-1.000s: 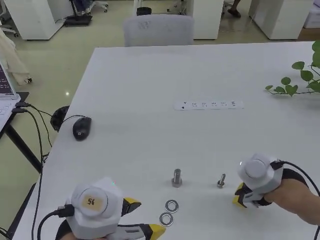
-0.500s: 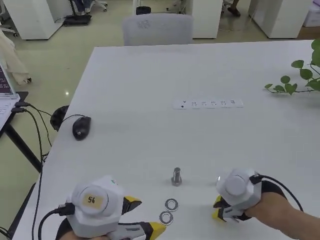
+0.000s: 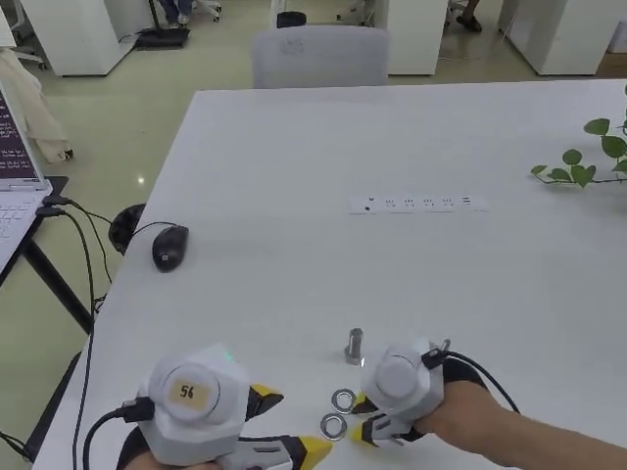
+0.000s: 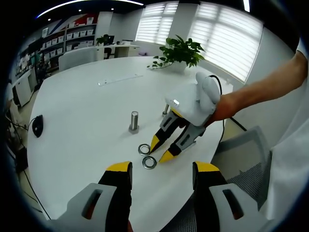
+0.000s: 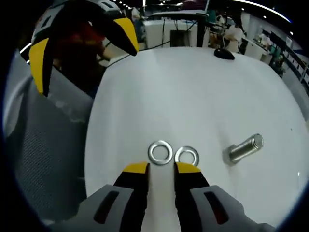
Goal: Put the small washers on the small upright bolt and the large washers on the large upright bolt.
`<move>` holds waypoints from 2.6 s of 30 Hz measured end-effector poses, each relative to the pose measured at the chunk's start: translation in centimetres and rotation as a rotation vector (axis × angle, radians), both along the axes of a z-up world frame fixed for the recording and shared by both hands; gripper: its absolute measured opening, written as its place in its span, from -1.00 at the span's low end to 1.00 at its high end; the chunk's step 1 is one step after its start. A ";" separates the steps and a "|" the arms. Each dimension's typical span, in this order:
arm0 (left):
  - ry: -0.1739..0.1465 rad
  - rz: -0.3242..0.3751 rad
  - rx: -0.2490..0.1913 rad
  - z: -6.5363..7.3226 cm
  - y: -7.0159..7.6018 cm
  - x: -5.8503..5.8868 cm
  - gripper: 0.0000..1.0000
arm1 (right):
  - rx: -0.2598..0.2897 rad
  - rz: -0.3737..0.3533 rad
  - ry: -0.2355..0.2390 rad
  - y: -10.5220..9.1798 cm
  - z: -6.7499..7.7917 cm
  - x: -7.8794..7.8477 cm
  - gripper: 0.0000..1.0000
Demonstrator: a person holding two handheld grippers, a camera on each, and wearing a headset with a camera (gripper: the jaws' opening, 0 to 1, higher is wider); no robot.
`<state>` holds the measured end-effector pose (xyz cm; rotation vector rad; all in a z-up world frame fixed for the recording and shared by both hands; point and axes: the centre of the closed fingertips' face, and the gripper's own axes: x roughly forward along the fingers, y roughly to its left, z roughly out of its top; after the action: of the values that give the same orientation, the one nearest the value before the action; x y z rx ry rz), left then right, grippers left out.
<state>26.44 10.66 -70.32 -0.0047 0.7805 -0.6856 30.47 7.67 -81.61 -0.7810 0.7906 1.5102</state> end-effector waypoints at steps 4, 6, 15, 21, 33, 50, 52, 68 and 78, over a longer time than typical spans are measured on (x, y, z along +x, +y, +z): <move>0.000 0.006 0.000 0.0 0.2 -0.1 -0.01 | -0.013 0.042 -0.013 0.9 -0.2 -0.1 -0.58; -0.001 0.010 -0.001 0.1 0.4 -0.1 -0.01 | -0.022 0.068 -0.019 1.1 -0.3 -0.2 -0.57; 0.001 0.021 0.001 0.0 0.9 -0.2 -0.01 | -0.048 0.157 -0.024 1.5 -0.5 -0.4 -0.54; 0.000 0.017 0.000 0.0 0.6 -0.1 -0.01 | -0.072 0.230 -0.050 1.3 -0.5 -0.5 -0.47; 0.003 0.004 0.003 0.0 0.3 0.1 -0.01 | -0.085 0.307 -0.062 0.9 -0.9 -1.1 -0.48; 0.002 -0.010 0.009 0.1 0.0 0.3 -0.01 | -0.068 0.281 -0.066 -0.3 -0.8 -1.5 -0.54; 0.002 -0.014 0.009 0.1 -0.1 0.2 -0.01 | -0.062 0.258 -0.060 -0.5 -0.7 -1.3 -0.54; 0.002 -0.006 0.006 0.0 0.0 0.1 -0.01 | -0.033 0.162 -0.052 -2.1 0.4 -0.3 -0.54; 0.000 -0.008 0.003 0.0 -0.1 0.1 -0.01 | -0.016 0.101 -0.078 -3.0 3.4 2.8 -0.54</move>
<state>26.57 10.52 -70.30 0.0010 0.7822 -0.6916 33.32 4.70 -78.24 -0.8978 0.7155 1.5544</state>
